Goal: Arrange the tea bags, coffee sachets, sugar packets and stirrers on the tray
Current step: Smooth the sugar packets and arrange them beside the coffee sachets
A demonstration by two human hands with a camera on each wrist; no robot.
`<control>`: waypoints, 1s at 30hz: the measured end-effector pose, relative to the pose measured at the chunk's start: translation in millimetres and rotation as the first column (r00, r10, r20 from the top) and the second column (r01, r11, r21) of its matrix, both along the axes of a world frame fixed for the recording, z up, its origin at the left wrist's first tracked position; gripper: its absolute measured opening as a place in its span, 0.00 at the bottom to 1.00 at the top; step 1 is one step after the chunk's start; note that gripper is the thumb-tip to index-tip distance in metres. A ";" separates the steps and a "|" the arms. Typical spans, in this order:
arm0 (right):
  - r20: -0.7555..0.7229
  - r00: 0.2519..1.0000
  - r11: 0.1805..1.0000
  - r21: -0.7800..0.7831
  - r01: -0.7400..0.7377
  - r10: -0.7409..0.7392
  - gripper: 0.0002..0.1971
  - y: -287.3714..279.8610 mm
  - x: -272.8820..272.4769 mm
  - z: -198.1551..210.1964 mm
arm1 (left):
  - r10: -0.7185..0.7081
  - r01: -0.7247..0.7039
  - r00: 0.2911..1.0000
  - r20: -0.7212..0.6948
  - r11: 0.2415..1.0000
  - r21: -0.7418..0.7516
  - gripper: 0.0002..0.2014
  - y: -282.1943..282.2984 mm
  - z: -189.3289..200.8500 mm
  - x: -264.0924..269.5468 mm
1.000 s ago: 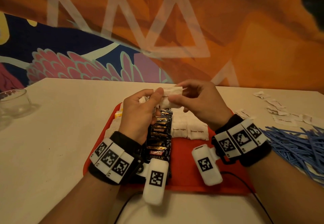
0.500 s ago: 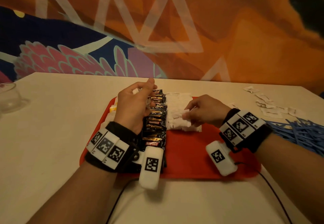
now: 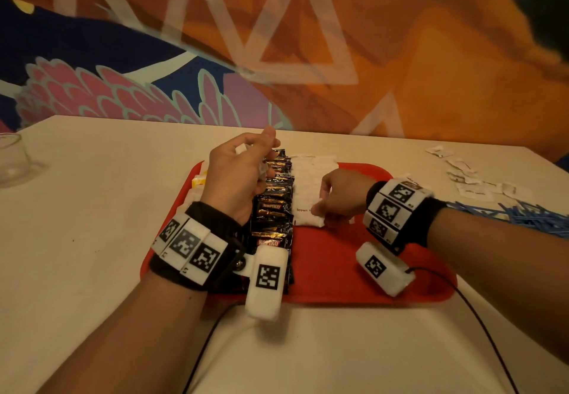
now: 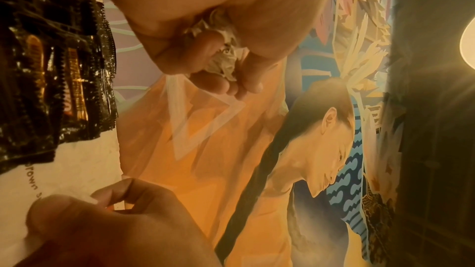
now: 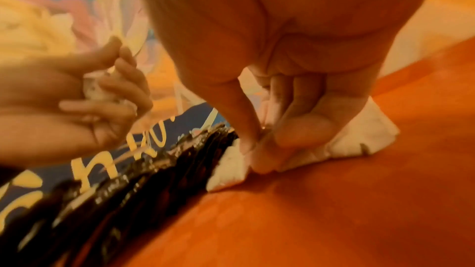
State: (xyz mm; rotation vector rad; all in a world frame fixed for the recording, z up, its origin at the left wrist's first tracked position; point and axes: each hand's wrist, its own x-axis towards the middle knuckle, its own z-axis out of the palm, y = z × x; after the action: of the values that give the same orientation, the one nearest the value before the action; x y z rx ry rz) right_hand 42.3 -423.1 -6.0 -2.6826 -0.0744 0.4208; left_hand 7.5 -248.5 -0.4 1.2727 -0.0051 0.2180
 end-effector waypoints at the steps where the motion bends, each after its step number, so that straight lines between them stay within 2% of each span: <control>1: 0.046 0.998 0.994 -0.106 -0.038 0.043 0.15 1.4 0.1 0.9 | -0.002 0.002 1.000 -0.001 1.000 -0.001 0.11 0.2 0.0 0.0; 3: 0.112 0.989 0.976 -0.206 -0.074 0.098 0.19 2.4 0.5 2.6 | -0.002 0.002 1.000 -0.002 1.000 -0.003 0.11 1.0 0.3 0.1; 7: 0.243 0.954 0.976 -0.170 -0.136 0.176 0.17 3.6 -0.8 4.9 | -0.001 0.001 1.000 -0.003 1.000 0.000 0.11 2.0 0.5 0.1; 10: 0.213 0.949 0.966 -0.168 -0.198 0.231 0.10 8.2 -1.3 2.3 | -0.008 0.008 1.000 -0.005 1.000 -0.001 0.11 1.7 0.3 0.0; 13: 0.138 0.954 0.952 -0.195 -0.237 0.266 0.09 10.9 0.2 -5.6 | -0.022 0.022 1.000 -0.021 1.000 -0.009 0.12 1.7 0.3 0.4; 18: 0.198 0.942 0.958 -0.152 -0.244 0.272 0.09 3.9 1.1 8.2 | -0.069 0.062 0.995 -0.071 0.993 -0.105 0.22 2.3 2.3 2.6; 25: 0.463 0.858 0.946 0.113 -0.304 0.221 0.04 5.0 -1.1 29.6 | -0.216 0.193 0.967 -0.133 0.966 -0.171 0.22 -0.1 3.0 -1.6; 28: 0.568 0.813 0.905 0.266 -0.331 0.130 0.07 12.2 -5.7 31.9 | -0.227 0.200 0.965 -0.133 0.962 -0.188 0.21 -0.6 2.8 -1.2; 30: 0.583 0.810 0.878 0.350 -0.326 0.068 0.08 16.5 -7.5 32.3 | -0.236 0.209 0.962 -0.135 0.959 -0.189 0.20 -2.1 2.3 -2.0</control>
State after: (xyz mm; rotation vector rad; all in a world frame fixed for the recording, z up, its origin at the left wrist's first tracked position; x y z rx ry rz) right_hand 34.8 -406.6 26.3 -2.2576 -0.5656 -0.3133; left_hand 5.5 -250.6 1.9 1.1026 0.0047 -0.0765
